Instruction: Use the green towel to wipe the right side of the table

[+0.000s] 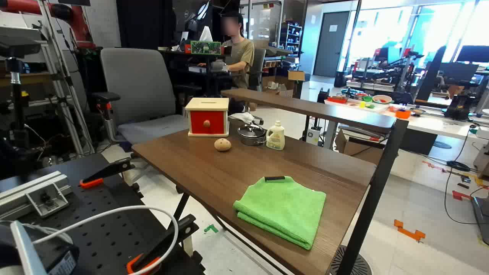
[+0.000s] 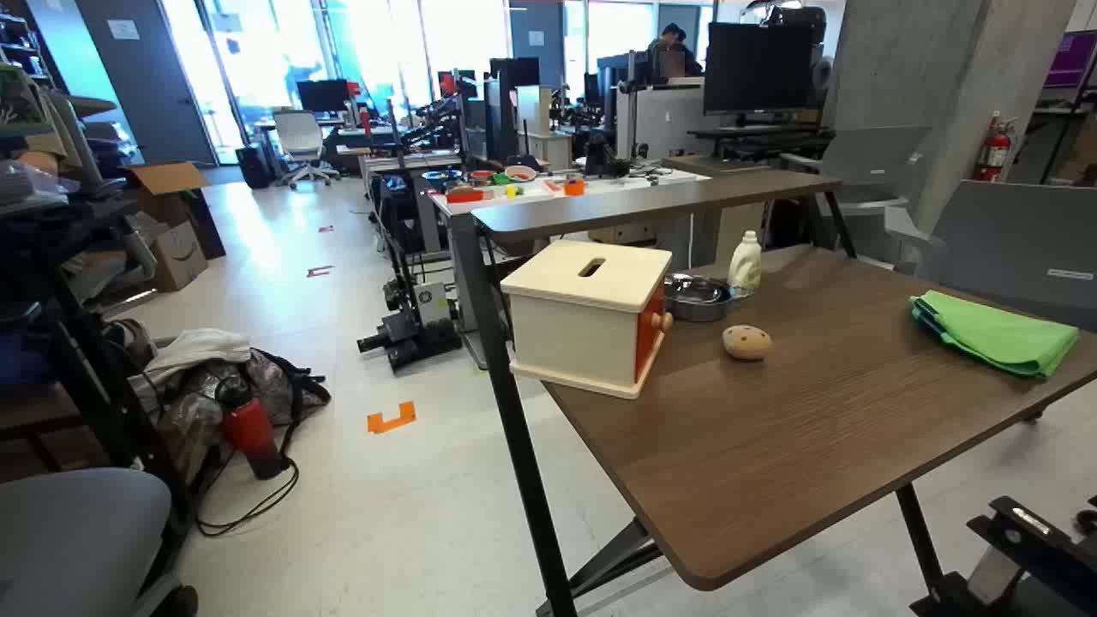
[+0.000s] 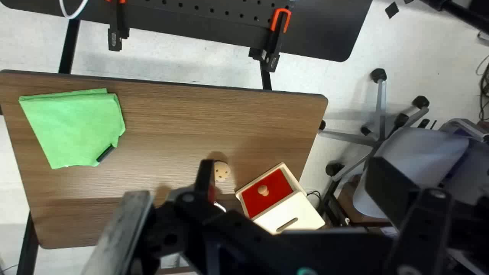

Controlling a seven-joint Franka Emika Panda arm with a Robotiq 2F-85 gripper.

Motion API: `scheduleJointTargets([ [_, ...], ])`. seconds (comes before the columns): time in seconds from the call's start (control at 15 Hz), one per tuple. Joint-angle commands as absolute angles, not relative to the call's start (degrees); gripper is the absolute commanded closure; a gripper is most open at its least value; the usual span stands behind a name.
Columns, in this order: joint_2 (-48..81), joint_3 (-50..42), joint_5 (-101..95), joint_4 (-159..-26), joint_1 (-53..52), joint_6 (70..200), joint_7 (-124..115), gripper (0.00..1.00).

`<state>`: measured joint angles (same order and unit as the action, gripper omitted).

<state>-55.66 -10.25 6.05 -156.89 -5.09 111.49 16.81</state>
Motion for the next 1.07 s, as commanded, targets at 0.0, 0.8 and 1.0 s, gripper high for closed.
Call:
scheduleJointTargets([
  [0.0, -55.55, -9.82, 6.47, -156.71, -4.57, 111.31, 17.16, 0.00],
  [0.8, -28.89, -8.71, -2.15, -160.26, 5.16, 142.66, 9.73, 0.00],
  [1.0, -18.56, -8.36, -5.74, -160.28, 8.59, 150.15, 6.57, 0.00],
])
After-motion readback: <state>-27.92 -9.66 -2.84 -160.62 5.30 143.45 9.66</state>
